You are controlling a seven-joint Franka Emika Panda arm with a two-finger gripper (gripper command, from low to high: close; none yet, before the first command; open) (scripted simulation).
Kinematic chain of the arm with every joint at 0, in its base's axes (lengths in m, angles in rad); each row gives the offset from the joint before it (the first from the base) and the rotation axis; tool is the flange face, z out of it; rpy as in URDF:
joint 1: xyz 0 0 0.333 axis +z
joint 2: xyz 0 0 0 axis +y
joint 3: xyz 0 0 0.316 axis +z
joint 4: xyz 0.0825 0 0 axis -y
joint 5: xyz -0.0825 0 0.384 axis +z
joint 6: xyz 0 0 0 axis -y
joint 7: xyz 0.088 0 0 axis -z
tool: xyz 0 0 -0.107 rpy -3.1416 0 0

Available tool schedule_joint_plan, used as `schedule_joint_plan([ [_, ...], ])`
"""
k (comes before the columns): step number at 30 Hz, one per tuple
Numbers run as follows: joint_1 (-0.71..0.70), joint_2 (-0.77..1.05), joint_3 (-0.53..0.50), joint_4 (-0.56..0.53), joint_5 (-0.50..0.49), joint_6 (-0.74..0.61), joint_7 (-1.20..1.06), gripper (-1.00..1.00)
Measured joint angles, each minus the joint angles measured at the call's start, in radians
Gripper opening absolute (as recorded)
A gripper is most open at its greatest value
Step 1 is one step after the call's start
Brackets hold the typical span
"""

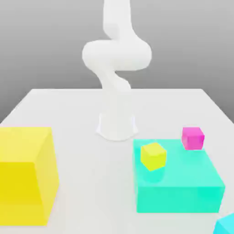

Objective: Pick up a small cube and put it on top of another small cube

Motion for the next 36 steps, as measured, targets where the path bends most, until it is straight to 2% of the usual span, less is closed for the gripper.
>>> schedule_joint_plan([
  [18, 0.070, 0.658, 0.196, 0.100, -0.118, 0.128, 0.126, 0.00],
  [31, 0.210, 1.130, 0.234, 0.172, -0.202, 0.220, 0.215, 0.00],
  [35, 0.251, 1.274, 0.201, 0.202, -0.242, 0.308, 0.246, 0.00],
  [36, 0.260, 1.303, 0.190, 0.209, -0.251, 0.330, 0.253, -1.00],
])
